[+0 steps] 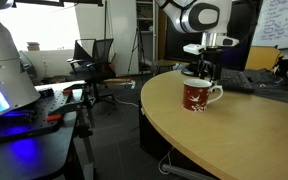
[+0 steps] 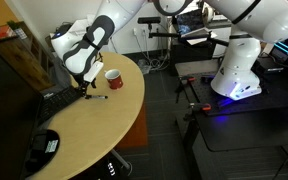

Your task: Put the marker into the mug.

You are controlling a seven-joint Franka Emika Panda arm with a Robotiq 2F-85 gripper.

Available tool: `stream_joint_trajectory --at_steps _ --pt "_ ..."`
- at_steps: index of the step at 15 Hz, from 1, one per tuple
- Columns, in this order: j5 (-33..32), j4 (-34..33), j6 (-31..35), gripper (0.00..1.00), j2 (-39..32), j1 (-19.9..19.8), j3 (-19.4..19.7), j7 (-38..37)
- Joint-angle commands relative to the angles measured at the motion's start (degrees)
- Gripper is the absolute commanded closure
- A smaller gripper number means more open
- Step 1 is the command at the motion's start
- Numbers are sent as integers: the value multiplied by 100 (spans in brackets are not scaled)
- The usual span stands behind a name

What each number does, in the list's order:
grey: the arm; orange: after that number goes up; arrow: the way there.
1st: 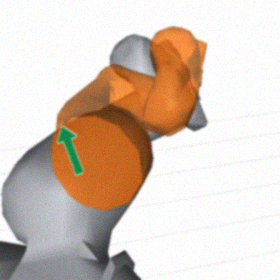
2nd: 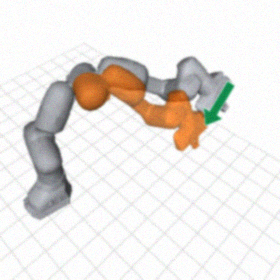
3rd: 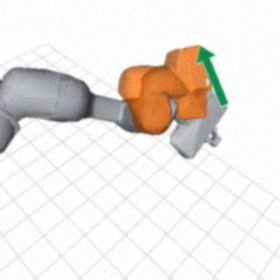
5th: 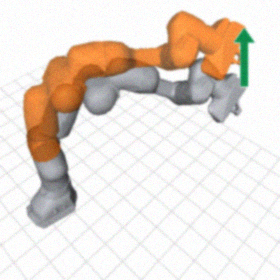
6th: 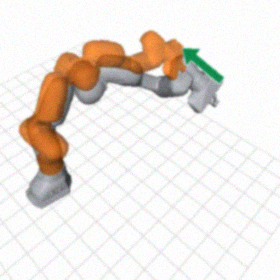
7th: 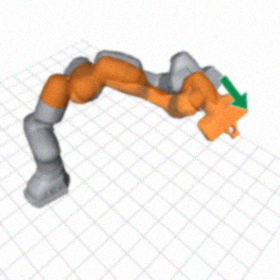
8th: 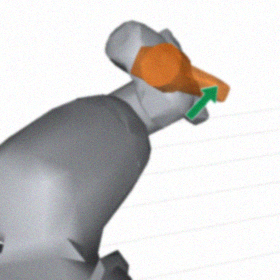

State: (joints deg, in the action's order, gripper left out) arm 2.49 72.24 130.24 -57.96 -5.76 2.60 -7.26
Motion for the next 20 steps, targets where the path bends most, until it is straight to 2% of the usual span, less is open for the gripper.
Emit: stream_joint_trajectory --at_steps 1,8,10,11,15,20 --pt "68 -734 -562 21 -427 4 60 -107" --pt "-40 -1300 -856 77 -854 93 118 -118" --pt "-80 -1358 -785 92 -867 190 285 -504" --pt "-115 -1334 -678 98 -840 281 468 -955" --pt "-385 -1130 -422 95 -474 463 1053 -1929" --pt "-767 -561 27 95 136 844 2033 -3156"
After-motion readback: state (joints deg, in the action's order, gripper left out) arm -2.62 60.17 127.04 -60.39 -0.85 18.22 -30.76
